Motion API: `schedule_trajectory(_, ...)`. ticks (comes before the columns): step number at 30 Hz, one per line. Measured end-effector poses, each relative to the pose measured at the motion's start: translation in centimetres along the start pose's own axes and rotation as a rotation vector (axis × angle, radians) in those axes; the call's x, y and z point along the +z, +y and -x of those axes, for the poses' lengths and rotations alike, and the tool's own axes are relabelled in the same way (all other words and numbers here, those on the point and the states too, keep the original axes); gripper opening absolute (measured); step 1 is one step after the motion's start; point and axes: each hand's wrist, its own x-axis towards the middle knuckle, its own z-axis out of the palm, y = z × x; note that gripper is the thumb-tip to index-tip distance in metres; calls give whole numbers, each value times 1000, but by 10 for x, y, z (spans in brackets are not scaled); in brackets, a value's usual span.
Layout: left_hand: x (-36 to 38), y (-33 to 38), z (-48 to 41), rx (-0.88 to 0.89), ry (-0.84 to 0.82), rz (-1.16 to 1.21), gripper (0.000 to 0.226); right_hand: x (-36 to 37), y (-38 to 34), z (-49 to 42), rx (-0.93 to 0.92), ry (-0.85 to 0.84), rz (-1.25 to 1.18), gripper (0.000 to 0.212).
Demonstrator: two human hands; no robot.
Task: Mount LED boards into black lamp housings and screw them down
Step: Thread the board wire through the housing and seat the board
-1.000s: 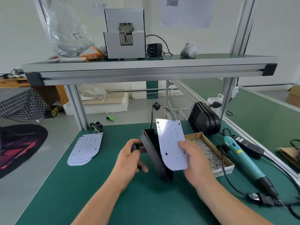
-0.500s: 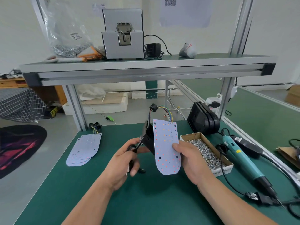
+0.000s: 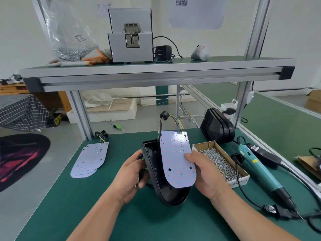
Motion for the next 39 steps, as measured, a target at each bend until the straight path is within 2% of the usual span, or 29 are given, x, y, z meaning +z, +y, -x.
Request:
schedule_trajectory(3,2,3,-1,16,16,-32,29,4,3,1,2,16,-53,35)
schedule_trajectory(5,3,4,-3,35,26,-48,19,6,5,1,6,93,-90,26)
schedule_trajectory(11,1,-2,-9,-27,196,-49,27,5,11,0,14,276,-118,30)
schedule_trajectory(17,-11,1,-11,-112,323,-112,23,-3,11,-3,-29,364,-149,21)
schedule_trajectory(19,-11,0,-10,-114,352,-94,18,-2,10,-2,-31,339,-102,22)
schedule_trajectory(23,-5,-3,-13,-105,337,359,14,1,5,-1,-19,292,23,14)
schedule_trajectory(27,7,-9,-16,-92,263,635,28,-5,4,0,-15,210,46,13)
schedule_trajectory(28,8,-10,-16,-75,260,660,26,-6,4,2,-3,205,50,13)
schedule_trajectory(30,8,-11,-16,-50,275,659,15,-8,4,4,12,211,103,42)
schedule_trajectory(31,8,-11,-15,-45,284,639,9,-8,4,4,18,205,120,44)
schedule_trajectory(33,6,-10,-15,-38,325,603,15,-4,4,5,21,219,186,15)
schedule_trajectory(34,5,-10,-16,-35,355,597,19,-4,3,5,25,233,238,8)
schedule_trajectory(36,1,-9,-18,-19,414,591,21,-8,1,4,37,251,333,14)
schedule_trajectory(39,-9,-7,-19,22,440,477,10,-14,0,3,11,233,439,17)
